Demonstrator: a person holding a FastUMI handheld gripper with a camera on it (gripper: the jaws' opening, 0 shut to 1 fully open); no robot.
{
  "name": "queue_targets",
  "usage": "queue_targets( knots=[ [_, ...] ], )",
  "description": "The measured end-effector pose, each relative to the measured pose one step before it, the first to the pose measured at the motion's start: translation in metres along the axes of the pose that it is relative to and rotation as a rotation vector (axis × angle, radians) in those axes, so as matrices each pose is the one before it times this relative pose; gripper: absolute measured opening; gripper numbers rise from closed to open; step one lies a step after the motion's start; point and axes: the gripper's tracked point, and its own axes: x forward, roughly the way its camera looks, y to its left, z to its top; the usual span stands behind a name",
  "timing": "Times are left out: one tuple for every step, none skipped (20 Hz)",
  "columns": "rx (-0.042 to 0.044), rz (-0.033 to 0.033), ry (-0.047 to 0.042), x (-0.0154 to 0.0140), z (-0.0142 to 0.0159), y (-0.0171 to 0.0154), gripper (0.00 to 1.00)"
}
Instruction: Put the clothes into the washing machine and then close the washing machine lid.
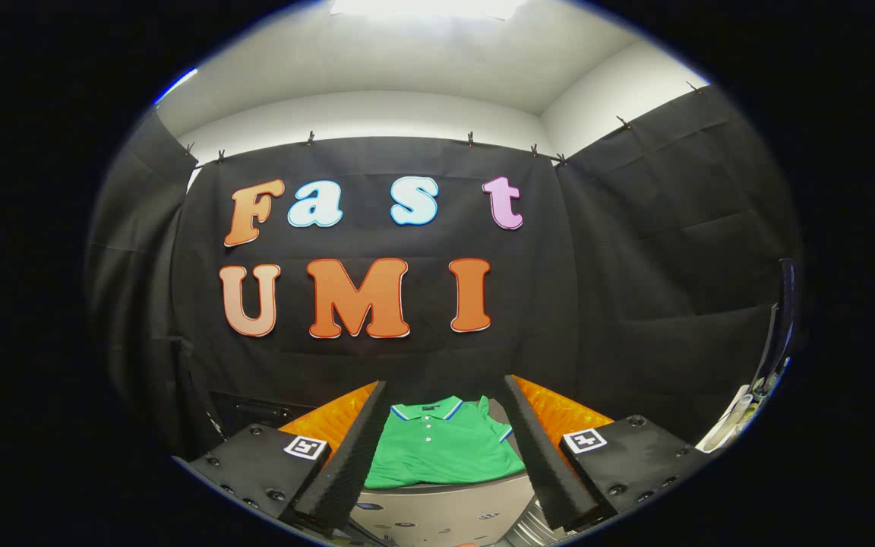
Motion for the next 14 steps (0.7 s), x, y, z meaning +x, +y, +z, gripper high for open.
queue_targets(
  knots=[
    [0.00079,0.00314,-0.00607,0.00100,0.00112,0.00056,0.97],
    [-0.00080,0.00301,-0.00401,-0.00001,0.00002,0.00050,0.97],
    [-0.00071,0.00268,-0.00401,-0.00006,-0.00040,0.00087,0.97],
    [0.00279,0.00372,-0.00769,0.00006,0.00263,0.00098,0.97],
    [0.00516,0.00378,-0.00577,0.00100,0.00026,0.00087,0.97],
    [0.00557,0.00113,-0.00101,-0.00031,0.00088,0.00070,0.97],
    [0.00334,-0.00126,0.00404,0.00081,-0.00189,-0.00048,0.97],
    [0.00067,-0.00595,0.00418,0.00152,-0.00072,-0.00039,0.97],
    [-0.00174,-0.01165,0.00876,0.00104,-0.00192,-0.00279,0.97],
    [-0.00468,-0.01155,0.01990,0.00210,-0.00464,-0.00228,0.97],
    [-0.00077,-0.00580,0.01448,0.00017,-0.00355,-0.00081,0.97],
    [0.00427,-0.00289,0.00782,0.00178,0.00084,0.00117,0.97],
    [0.00488,-0.00020,0.00822,0.00179,-0.00089,0.00087,0.97],
    [0.00418,-0.00369,0.00659,0.00159,-0.00154,-0.00056,0.97]
  ],
)
